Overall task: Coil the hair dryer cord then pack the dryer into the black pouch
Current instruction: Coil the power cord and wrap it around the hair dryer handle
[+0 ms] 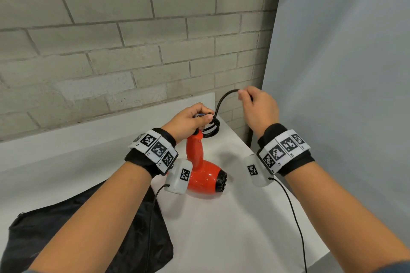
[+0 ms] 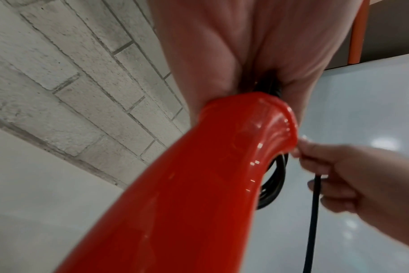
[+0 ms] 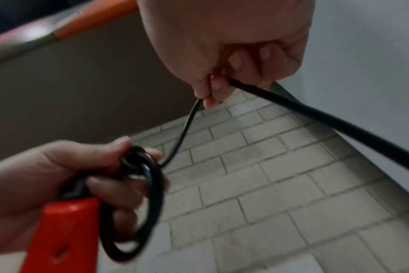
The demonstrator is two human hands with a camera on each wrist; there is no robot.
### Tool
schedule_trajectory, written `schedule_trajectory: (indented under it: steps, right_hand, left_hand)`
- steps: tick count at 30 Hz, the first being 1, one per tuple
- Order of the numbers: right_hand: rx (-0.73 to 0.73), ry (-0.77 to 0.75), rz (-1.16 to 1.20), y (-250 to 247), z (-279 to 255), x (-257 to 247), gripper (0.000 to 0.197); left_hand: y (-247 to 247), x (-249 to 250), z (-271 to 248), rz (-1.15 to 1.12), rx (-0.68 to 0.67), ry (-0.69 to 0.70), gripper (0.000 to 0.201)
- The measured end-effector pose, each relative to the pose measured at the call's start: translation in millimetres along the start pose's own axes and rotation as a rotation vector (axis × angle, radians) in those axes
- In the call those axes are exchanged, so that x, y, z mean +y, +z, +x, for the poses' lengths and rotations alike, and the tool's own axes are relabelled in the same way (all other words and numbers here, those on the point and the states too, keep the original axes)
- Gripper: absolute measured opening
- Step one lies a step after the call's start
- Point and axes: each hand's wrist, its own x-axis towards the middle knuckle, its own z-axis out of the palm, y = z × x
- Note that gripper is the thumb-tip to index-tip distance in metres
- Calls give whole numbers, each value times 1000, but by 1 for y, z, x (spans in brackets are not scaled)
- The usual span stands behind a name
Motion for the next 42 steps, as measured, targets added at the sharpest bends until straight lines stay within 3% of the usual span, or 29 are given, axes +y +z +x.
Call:
schedule_trajectory:
  steps: [3, 7, 10, 16, 22, 26, 33, 35, 37, 39, 42]
  right_hand:
    - [33, -75, 38, -11, -3, -27, 31]
    - [17, -150, 147, -18, -11, -53, 28]
    - [-42, -168, 282, -17, -16, -65, 26]
    - [-323, -52, 792, -9, -16, -61, 25]
    - [-443, 33, 874, 9, -23, -23, 26]
    - [-455, 142, 628, 24, -34, 9, 17]
    - [-617, 323, -233, 41, -49, 75, 29]
    - [-584, 328, -312, 38, -51, 81, 30]
    - [-476, 287, -230, 33, -46, 75, 28]
    - [-325, 232, -16, 27, -37, 59, 21]
    - [-148, 140, 344, 13, -26, 23, 27]
  left_hand:
    - [3, 2, 0, 23, 11, -12, 7]
    - [3, 1, 2, -24, 34, 15, 33]
    - [2, -1, 2, -46, 13, 69, 20]
    - [2, -9, 4, -103, 177, 109, 21]
    - [0, -10, 6, -192, 250, 68, 18]
    - [4, -9, 7, -214, 252, 70, 20]
    - [5, -9, 8, -219, 284, 50, 17]
    - [5, -9, 7, -224, 282, 47, 18]
    - [4, -9, 6, -219, 279, 48, 19]
    - [5, -8, 6, -214, 276, 49, 18]
    - [7, -7, 6, -208, 276, 48, 15]
